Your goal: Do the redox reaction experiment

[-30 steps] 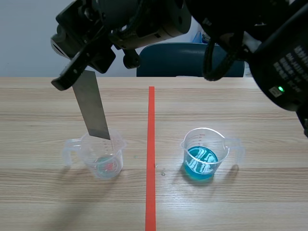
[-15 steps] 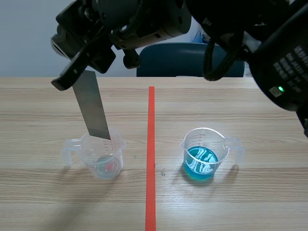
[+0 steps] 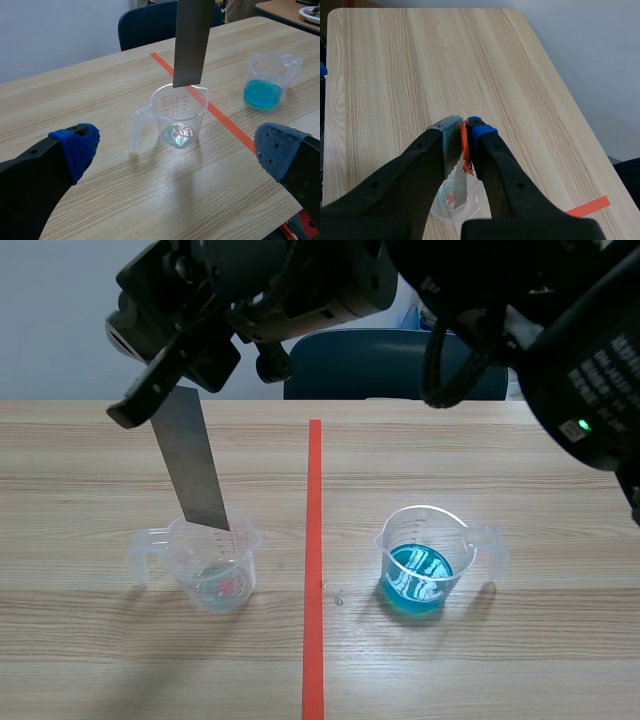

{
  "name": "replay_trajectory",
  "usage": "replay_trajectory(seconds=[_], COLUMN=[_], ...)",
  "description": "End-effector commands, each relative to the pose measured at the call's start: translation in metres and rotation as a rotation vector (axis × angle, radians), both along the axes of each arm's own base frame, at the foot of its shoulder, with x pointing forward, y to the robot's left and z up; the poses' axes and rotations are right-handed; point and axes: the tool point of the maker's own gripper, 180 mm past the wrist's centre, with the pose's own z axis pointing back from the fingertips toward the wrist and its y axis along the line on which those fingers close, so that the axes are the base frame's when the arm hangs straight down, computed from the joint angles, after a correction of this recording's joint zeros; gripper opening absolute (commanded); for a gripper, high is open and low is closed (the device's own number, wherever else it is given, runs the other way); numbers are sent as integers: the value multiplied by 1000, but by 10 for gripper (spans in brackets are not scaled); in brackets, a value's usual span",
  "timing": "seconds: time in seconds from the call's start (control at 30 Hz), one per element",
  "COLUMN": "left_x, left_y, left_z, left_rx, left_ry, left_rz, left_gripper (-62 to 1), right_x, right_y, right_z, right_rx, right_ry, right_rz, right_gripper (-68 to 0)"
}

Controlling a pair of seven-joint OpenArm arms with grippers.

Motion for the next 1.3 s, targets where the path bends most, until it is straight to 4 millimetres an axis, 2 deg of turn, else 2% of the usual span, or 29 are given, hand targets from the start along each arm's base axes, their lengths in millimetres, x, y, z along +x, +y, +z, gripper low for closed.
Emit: replay_trajectory(seconds=[0.0, 1.27], left_x=[2, 2], left_y=[0, 0], left_z=[6, 6], left_rx=[-10, -10], left_ry=[-24, -25], left_rz=[6, 7], left_gripper=[14, 14], right_x=[1, 0], right_y=[2, 5], right_z=[16, 19], right_rx=[27, 39], right_ry=[-40, -46], right_rz=[6, 10], right_gripper=[-669, -669])
